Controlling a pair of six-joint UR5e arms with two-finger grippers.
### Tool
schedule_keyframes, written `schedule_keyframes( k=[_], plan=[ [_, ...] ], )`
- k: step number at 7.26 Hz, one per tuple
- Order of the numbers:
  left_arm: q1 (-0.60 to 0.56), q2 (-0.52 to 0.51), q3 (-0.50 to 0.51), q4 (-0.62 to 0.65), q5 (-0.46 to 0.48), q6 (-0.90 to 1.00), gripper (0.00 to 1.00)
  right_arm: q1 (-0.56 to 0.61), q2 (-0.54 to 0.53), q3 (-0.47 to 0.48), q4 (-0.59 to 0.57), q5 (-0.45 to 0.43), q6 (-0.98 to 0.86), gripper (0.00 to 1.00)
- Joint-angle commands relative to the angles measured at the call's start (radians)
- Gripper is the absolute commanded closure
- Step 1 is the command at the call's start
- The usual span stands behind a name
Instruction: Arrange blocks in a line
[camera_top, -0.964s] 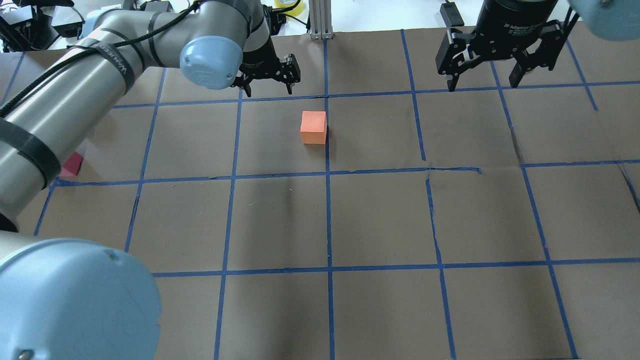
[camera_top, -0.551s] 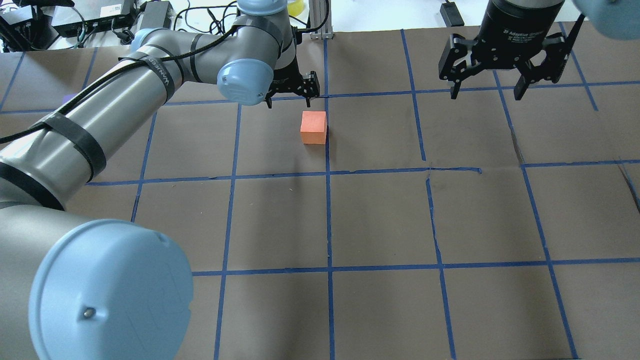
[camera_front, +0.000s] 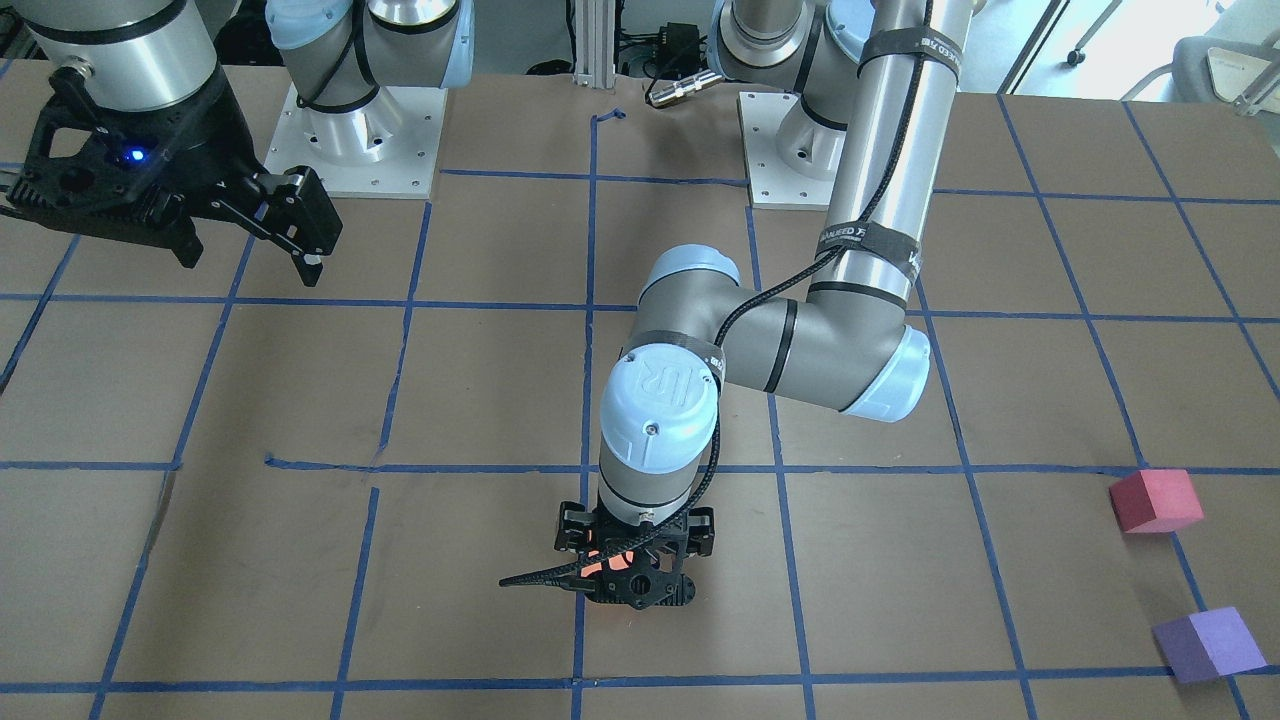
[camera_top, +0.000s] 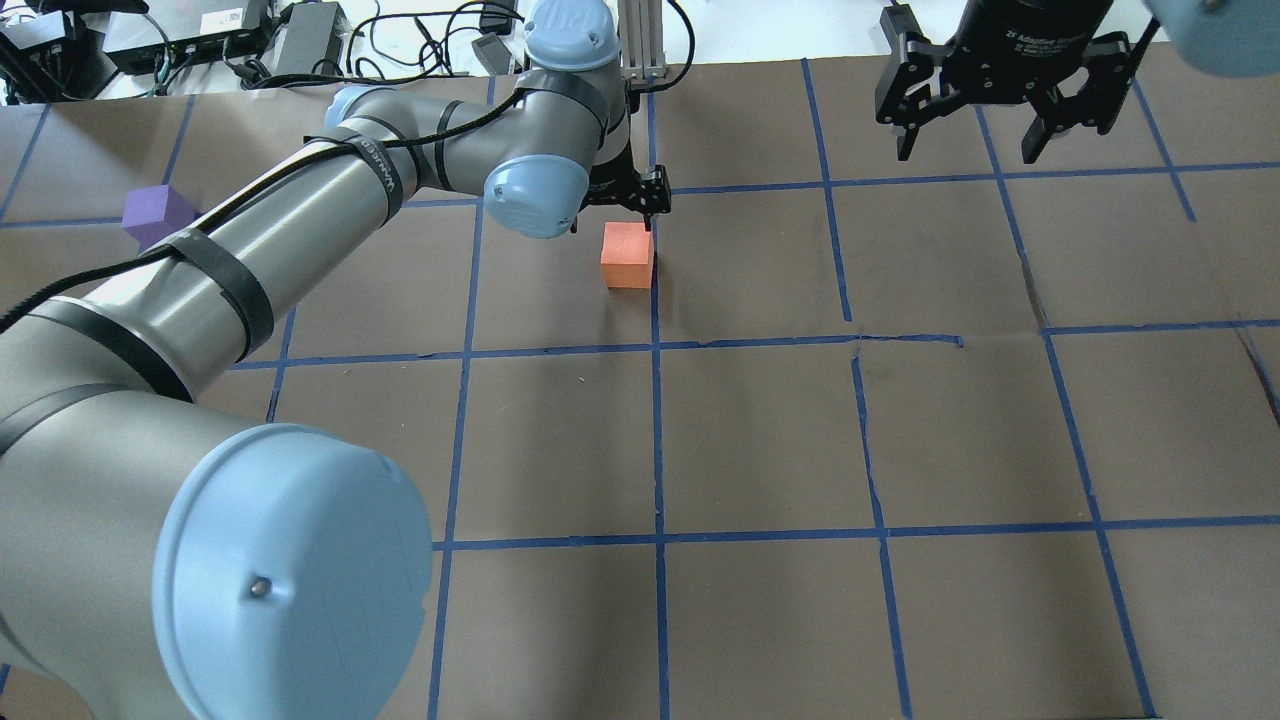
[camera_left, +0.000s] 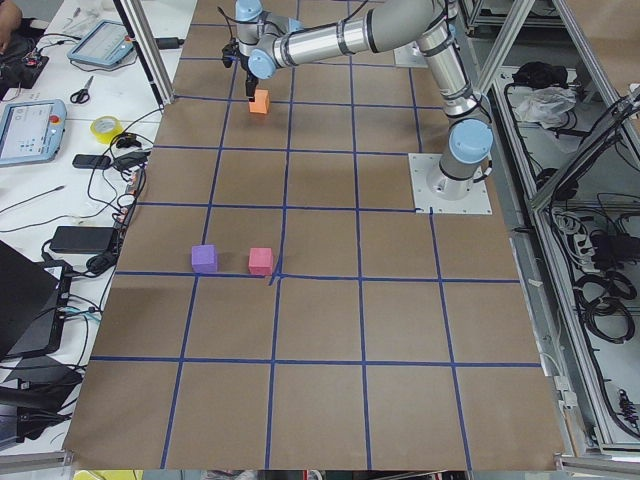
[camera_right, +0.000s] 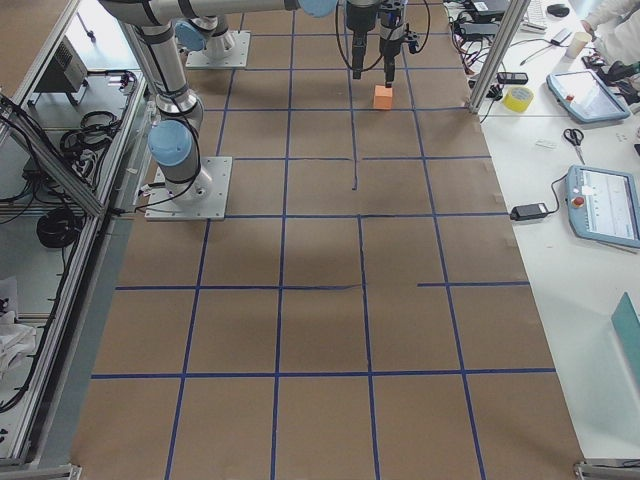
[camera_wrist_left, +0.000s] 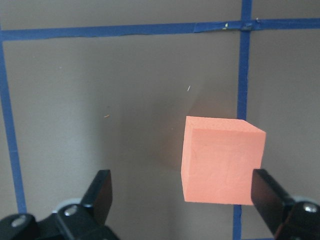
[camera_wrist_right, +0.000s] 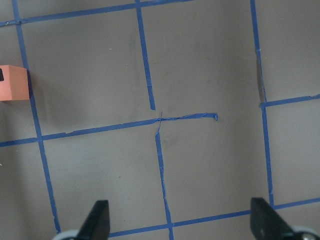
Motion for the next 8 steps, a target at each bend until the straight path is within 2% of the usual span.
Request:
schedule_keyframes(
  k=[1, 4, 6, 7, 8],
  plan=[
    [-0.013, -0.023, 0.0, 0.019, -0.006, -0.022, 0.0, 0.003, -0.011, -0.005, 0.004, 0.005, 0.008, 0.0],
    [-0.014, -0.054, 0.0, 0.021, -0.006, -0.016, 0.0, -0.002, -0.008, -0.002, -0.027, 0.005, 0.013, 0.0],
    [-0.014, -0.06, -0.001, 0.037, -0.007, -0.007, 0.02, -0.002, -0.004, -0.002, -0.022, 0.19, -0.006, 0.0],
    [-0.014, -0.057, 0.0, 0.041, -0.007, -0.03, 0.34, -0.002, -0.008, -0.002, -0.025, 0.185, -0.074, 0.0],
    [-0.014, -0.052, -0.008, 0.041, -0.009, -0.059, 0.71, -0.003, -0.011, -0.005, -0.028, 0.124, -0.093, 0.0]
  ],
)
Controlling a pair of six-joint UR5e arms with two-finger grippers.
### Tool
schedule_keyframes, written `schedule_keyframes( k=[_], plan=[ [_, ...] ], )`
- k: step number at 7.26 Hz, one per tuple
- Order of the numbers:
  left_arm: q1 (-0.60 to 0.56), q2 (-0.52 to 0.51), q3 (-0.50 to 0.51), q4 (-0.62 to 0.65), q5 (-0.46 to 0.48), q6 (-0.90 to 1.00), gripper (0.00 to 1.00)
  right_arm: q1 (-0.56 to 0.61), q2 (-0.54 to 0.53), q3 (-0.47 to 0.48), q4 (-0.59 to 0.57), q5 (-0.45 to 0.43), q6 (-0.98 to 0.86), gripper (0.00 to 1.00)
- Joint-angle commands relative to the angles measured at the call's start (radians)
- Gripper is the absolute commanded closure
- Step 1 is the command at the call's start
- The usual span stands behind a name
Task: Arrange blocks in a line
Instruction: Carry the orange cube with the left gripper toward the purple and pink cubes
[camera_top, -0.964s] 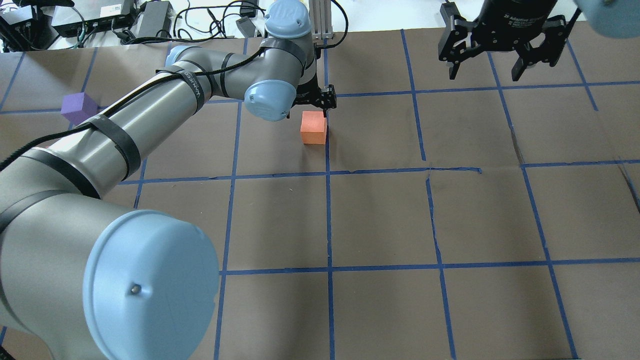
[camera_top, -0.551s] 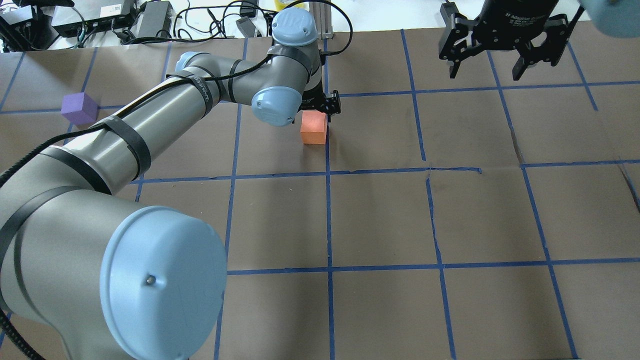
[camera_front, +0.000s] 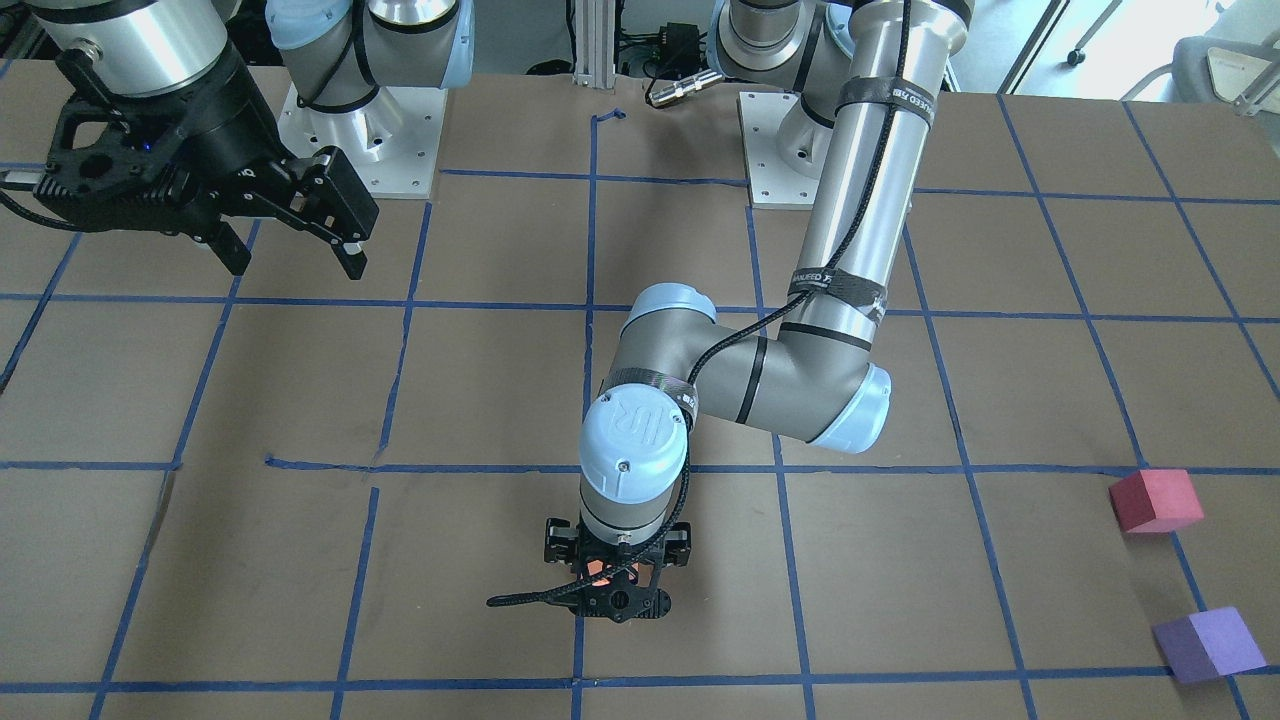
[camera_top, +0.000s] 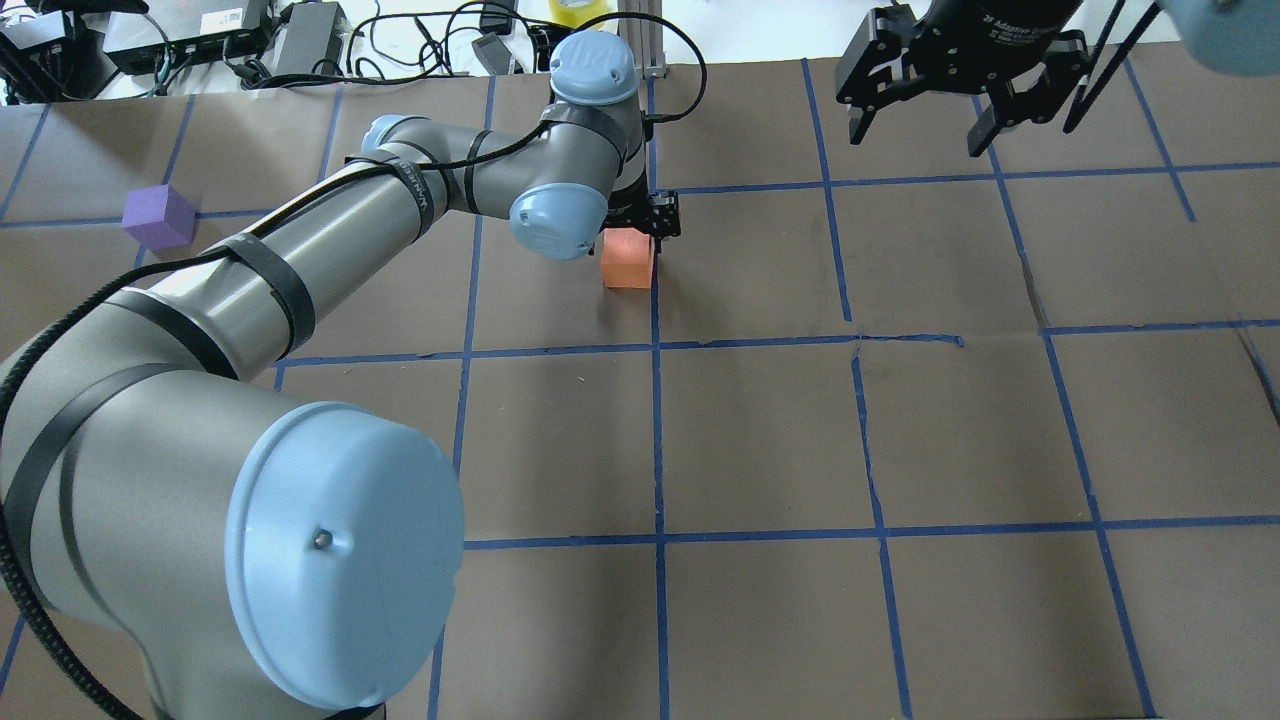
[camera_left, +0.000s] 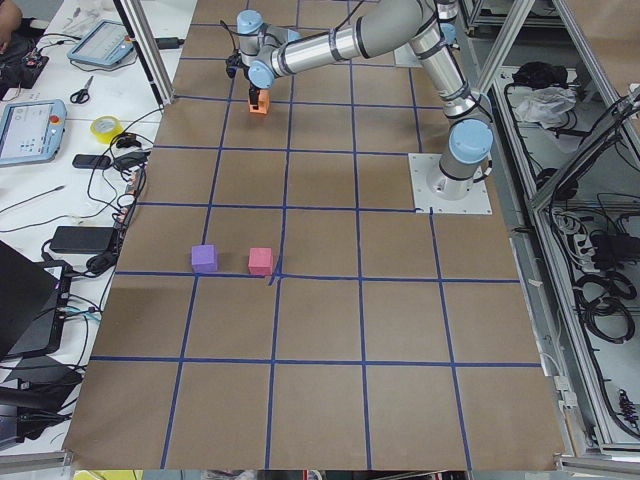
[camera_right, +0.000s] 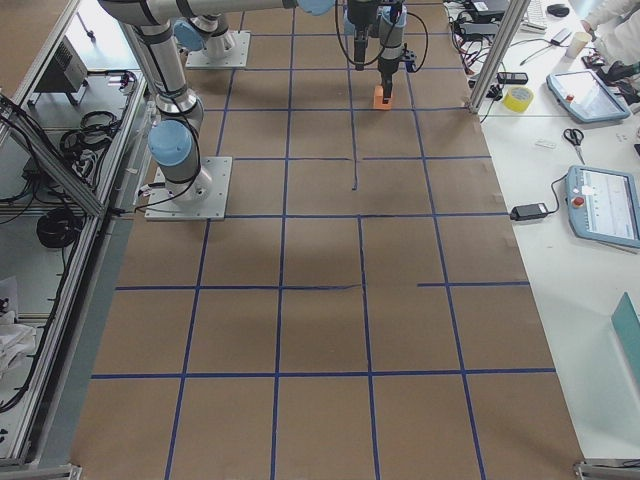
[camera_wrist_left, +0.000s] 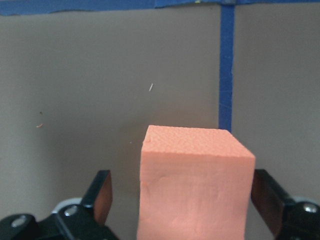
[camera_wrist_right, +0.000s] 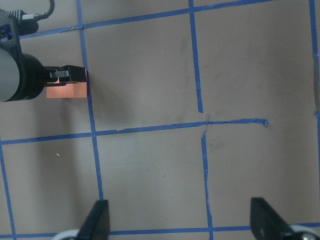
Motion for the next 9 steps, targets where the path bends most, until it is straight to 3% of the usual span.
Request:
schedule_keyframes(
  k=[1, 3, 4, 5, 7, 9],
  plan=[
    [0.0, -0.001, -0.005, 0.004, -0.001, -0.042, 0.91, -0.001, -0.015, -0.002, 0.004, -0.098, -0.061, 0.0],
    [0.008, 0.045, -0.01, 0.004, 0.026, -0.043, 0.99, -0.001, -0.027, 0.007, 0.012, -0.101, -0.106, 0.0],
    [0.044, 0.064, 0.007, 0.007, 0.136, -0.054, 1.0, -0.001, -0.024, 0.012, 0.01, -0.066, -0.106, 0.0],
    [0.125, 0.086, -0.005, 0.012, 0.156, -0.089, 1.0, -0.001, -0.026, 0.012, 0.007, -0.034, -0.106, 0.0],
    [0.272, 0.117, -0.005, -0.002, 0.149, -0.074, 1.0, 0.0, -0.027, 0.012, 0.006, -0.094, -0.13, 0.0],
    [0.444, 0.134, 0.007, -0.014, 0.094, 0.11, 1.0, -0.001, -0.027, 0.013, 0.025, -0.097, -0.13, 0.0]
  ],
)
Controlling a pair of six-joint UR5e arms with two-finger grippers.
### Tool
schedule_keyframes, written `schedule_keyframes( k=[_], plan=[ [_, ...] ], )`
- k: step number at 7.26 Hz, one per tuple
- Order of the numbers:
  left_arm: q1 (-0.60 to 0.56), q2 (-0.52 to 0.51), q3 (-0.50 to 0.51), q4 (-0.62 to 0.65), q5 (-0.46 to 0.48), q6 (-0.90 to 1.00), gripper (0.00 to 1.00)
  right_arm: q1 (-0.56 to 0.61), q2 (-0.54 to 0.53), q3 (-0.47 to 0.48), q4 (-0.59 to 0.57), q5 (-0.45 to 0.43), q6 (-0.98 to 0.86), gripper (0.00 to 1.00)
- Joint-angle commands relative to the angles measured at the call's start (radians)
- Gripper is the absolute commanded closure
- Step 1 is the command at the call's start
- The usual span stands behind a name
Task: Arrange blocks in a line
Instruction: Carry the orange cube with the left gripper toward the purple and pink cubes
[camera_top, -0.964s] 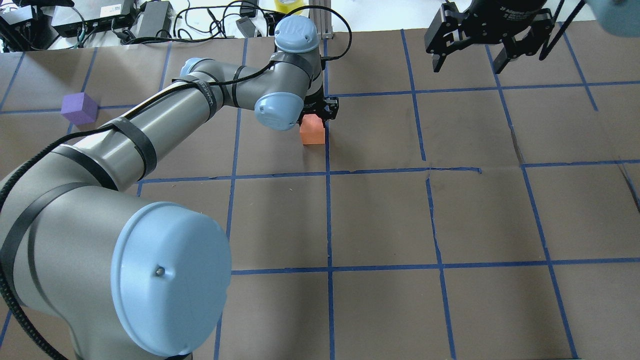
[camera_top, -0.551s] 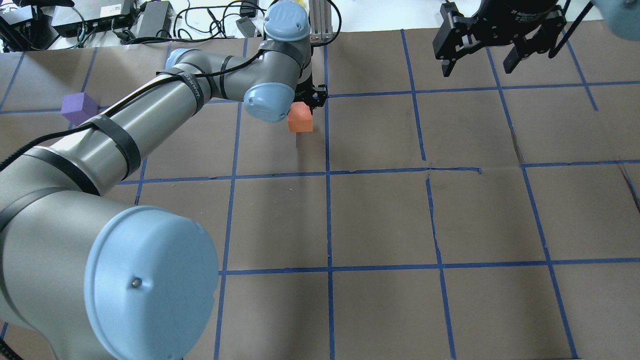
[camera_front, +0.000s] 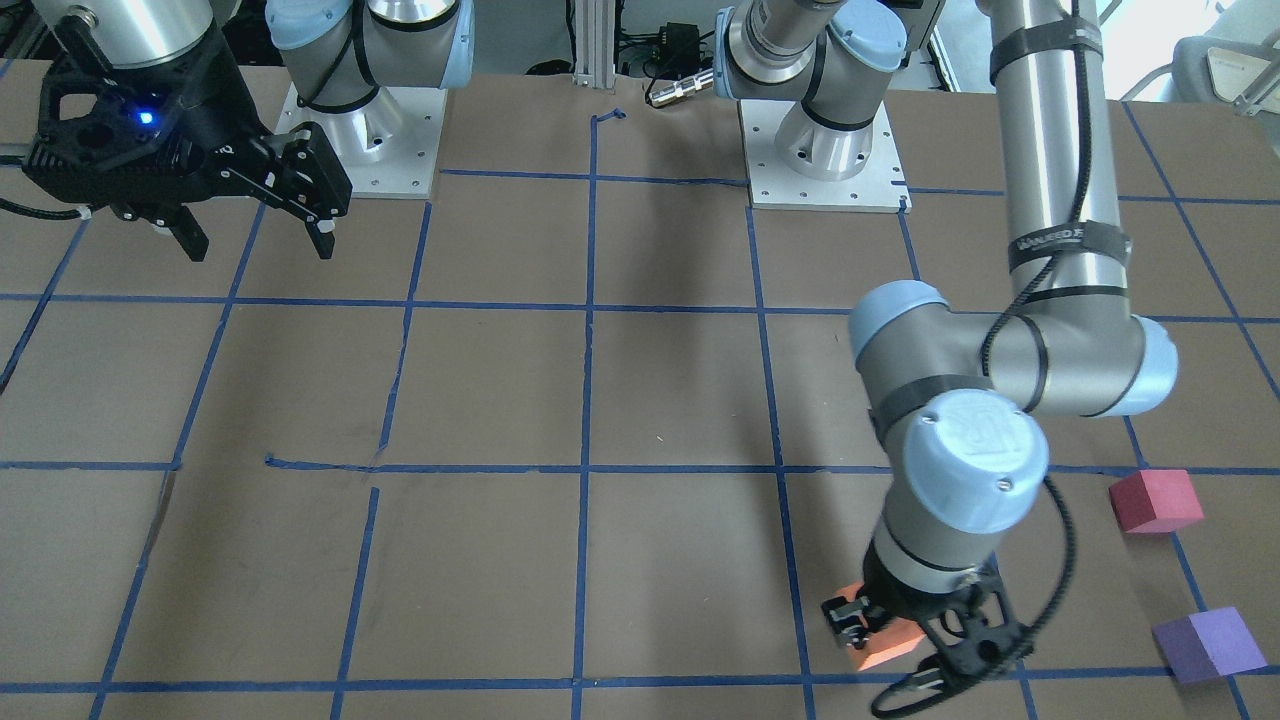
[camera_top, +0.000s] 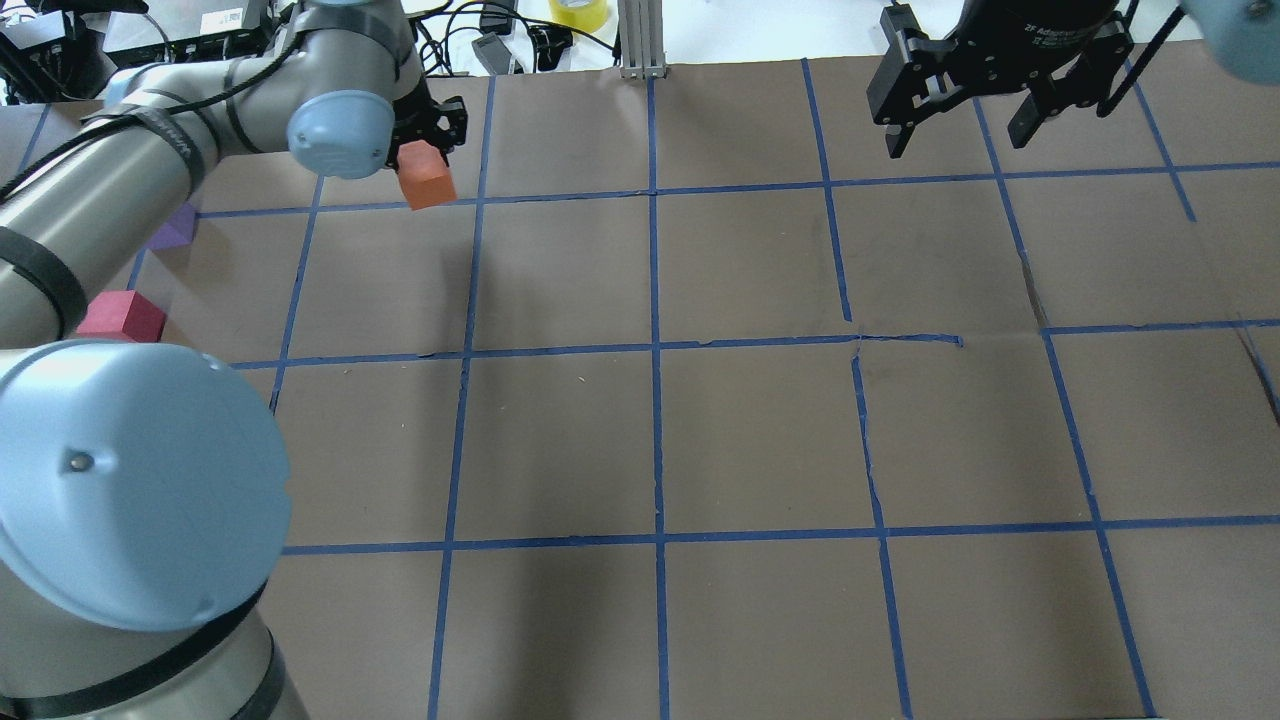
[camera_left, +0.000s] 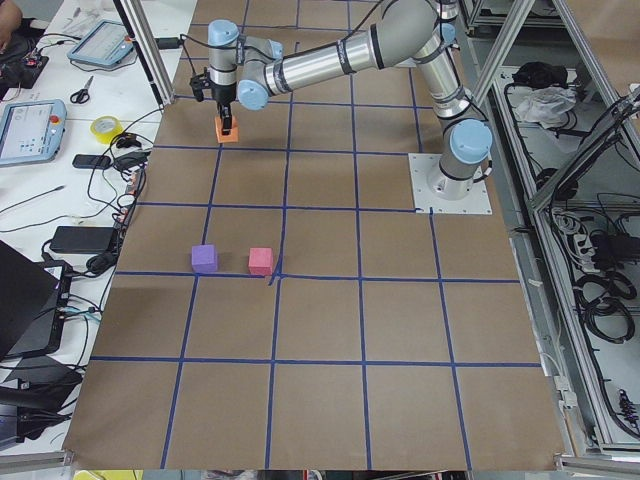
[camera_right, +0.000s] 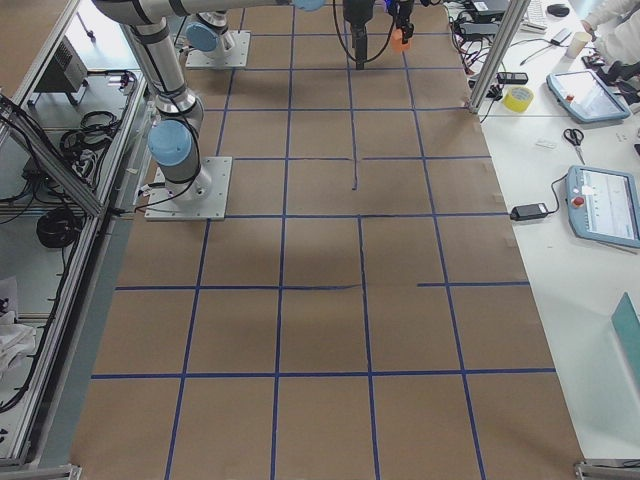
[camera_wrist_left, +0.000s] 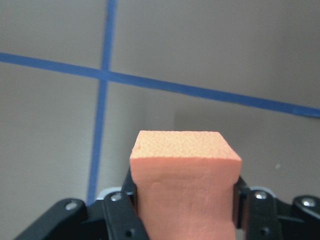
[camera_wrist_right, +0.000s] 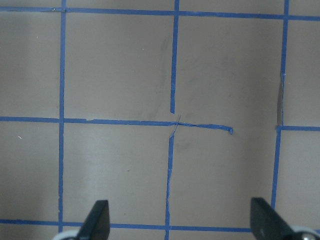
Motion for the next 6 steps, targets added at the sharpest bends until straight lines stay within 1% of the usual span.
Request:
schedule_keyframes(
  k=[1, 2, 3, 4, 5, 6],
  plan=[
    [0.154, 0.016, -0.003, -0.016, -0.022, 0.154, 1.0, 0.0, -0.002, -0.01, 0.026, 0.056, 0.001, 0.0],
    [0.244, 0.022, -0.013, -0.021, -0.021, 0.255, 1.0, -0.002, -0.006, -0.015, 0.029, 0.067, 0.01, 0.0],
    [0.309, 0.024, -0.008, -0.021, -0.026, 0.362, 1.0, 0.0, -0.006, -0.013, 0.029, 0.075, 0.01, 0.0],
    [0.325, 0.021, 0.009, -0.018, -0.026, 0.466, 1.0, -0.002, -0.006, -0.01, 0.029, 0.064, 0.01, 0.0],
    [0.334, 0.01, 0.024, -0.016, -0.026, 0.53, 1.0, -0.002, -0.006, -0.001, 0.034, 0.057, -0.004, 0.0],
    [0.378, -0.002, 0.045, -0.016, -0.027, 0.606, 1.0, 0.0, -0.006, 0.001, 0.034, 0.023, -0.002, 0.0]
  ],
)
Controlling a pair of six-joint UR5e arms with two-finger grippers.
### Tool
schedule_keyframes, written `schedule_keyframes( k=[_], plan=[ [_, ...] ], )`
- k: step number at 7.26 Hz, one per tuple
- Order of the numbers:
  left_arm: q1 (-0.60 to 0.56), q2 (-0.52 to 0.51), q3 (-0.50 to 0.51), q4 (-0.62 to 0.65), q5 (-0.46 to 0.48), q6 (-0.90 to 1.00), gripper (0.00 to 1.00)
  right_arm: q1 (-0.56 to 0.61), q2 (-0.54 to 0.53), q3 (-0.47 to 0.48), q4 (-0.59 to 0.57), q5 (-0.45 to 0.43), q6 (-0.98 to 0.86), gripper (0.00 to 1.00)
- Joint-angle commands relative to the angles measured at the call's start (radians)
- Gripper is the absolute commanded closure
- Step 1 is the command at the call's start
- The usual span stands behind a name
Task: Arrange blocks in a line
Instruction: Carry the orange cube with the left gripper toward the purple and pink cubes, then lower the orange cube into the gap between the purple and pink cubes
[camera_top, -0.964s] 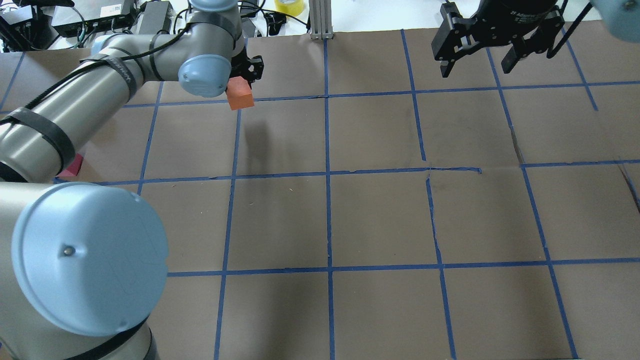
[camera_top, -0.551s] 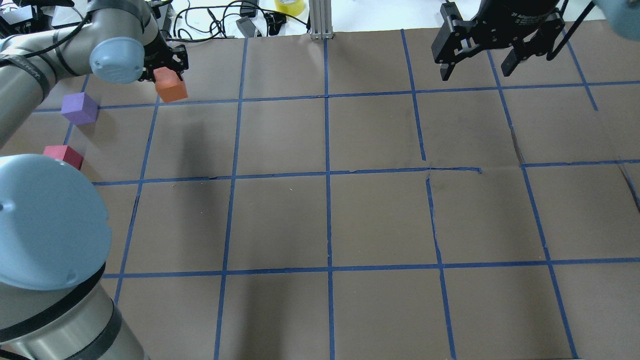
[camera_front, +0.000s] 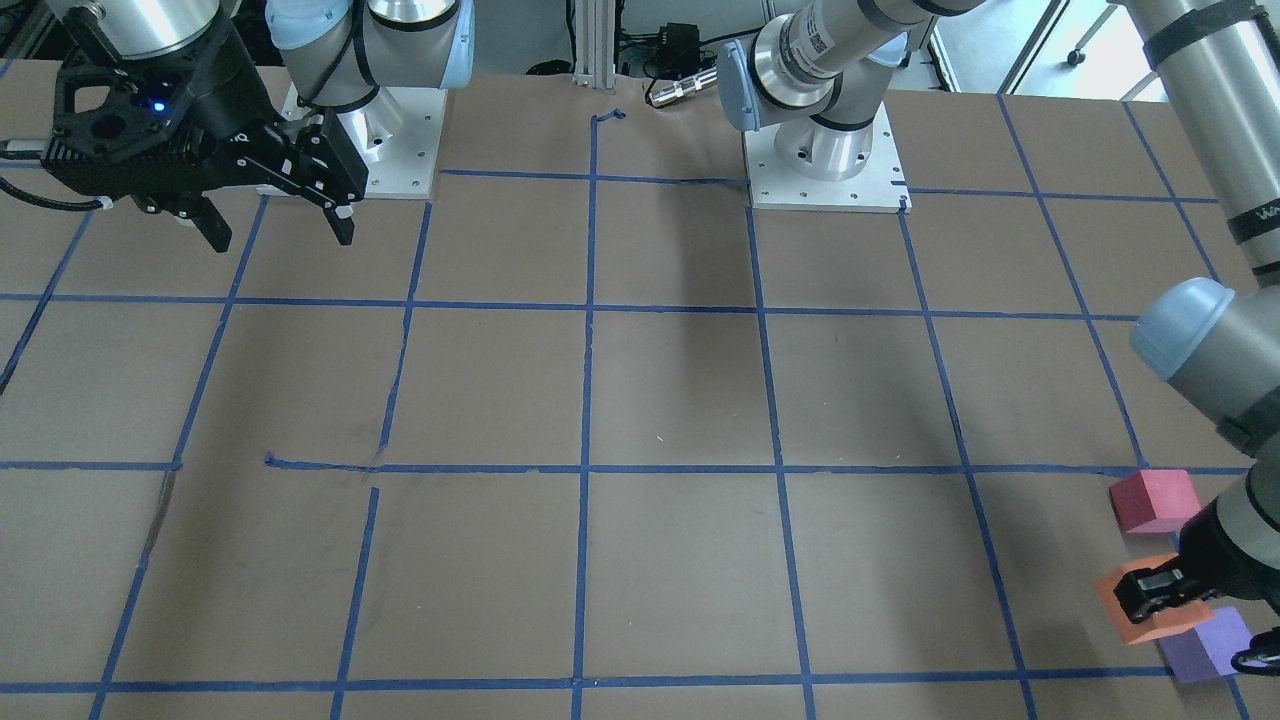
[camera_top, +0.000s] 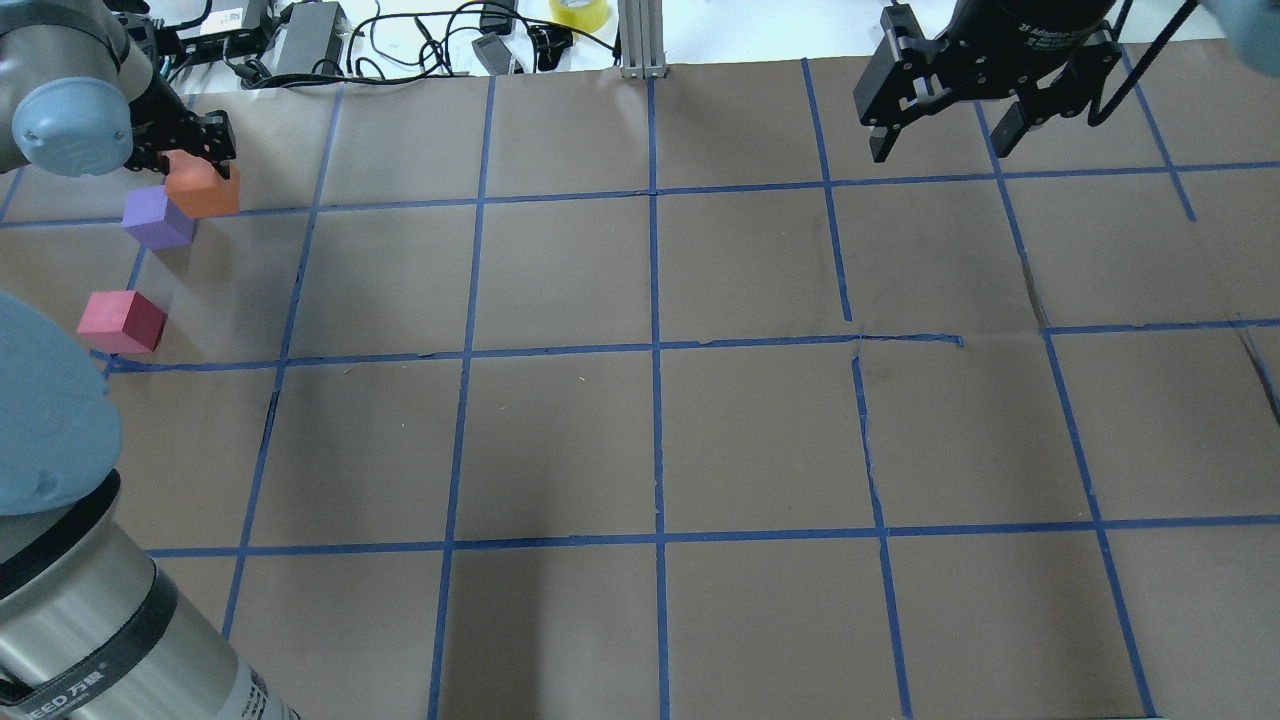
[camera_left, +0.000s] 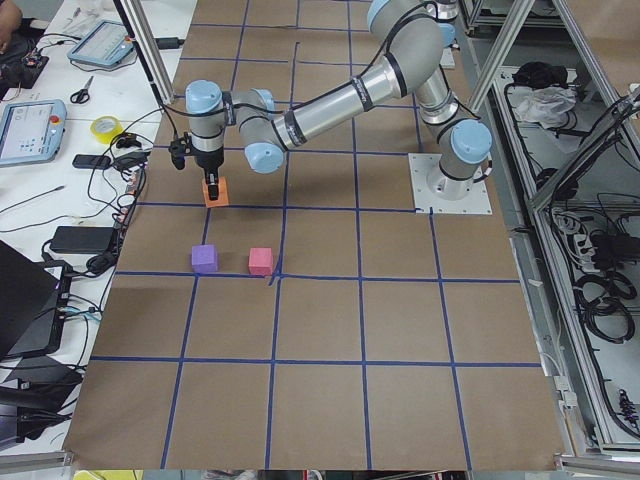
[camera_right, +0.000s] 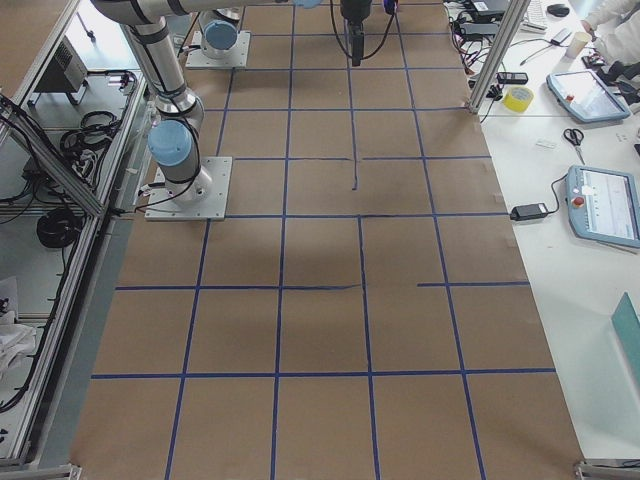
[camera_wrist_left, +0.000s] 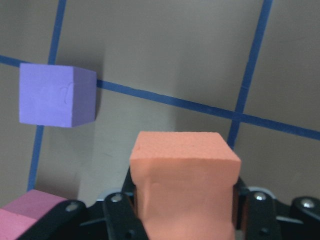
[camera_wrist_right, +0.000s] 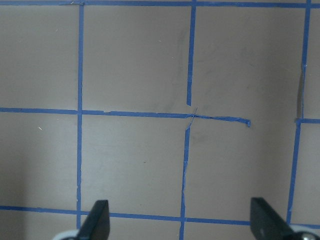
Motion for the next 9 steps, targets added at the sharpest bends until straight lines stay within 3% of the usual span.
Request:
schedule_keyframes(
  k=[1, 3, 4, 6, 9],
  plan=[
    [0.103, -0.024, 0.023, -0.001, -0.001, 0.191, 1.0, 0.0, 0.0, 0.003, -0.009, -0.036, -0.002, 0.0],
    [0.188, -0.033, 0.014, -0.004, -0.061, 0.269, 1.0, -0.001, 0.0, 0.004, -0.005, -0.036, -0.003, 0.0],
    [0.197, -0.045, 0.015, -0.01, -0.07, 0.277, 1.0, -0.001, 0.0, 0.005, -0.001, -0.029, -0.002, 0.0],
    [0.2, -0.05, 0.061, -0.178, -0.07, 0.309, 1.0, 0.001, 0.002, 0.006, -0.001, -0.041, -0.002, 0.0],
    [0.2, -0.073, 0.069, -0.188, -0.066, 0.34, 1.0, -0.001, 0.002, 0.006, 0.002, -0.041, -0.002, 0.0]
  ],
)
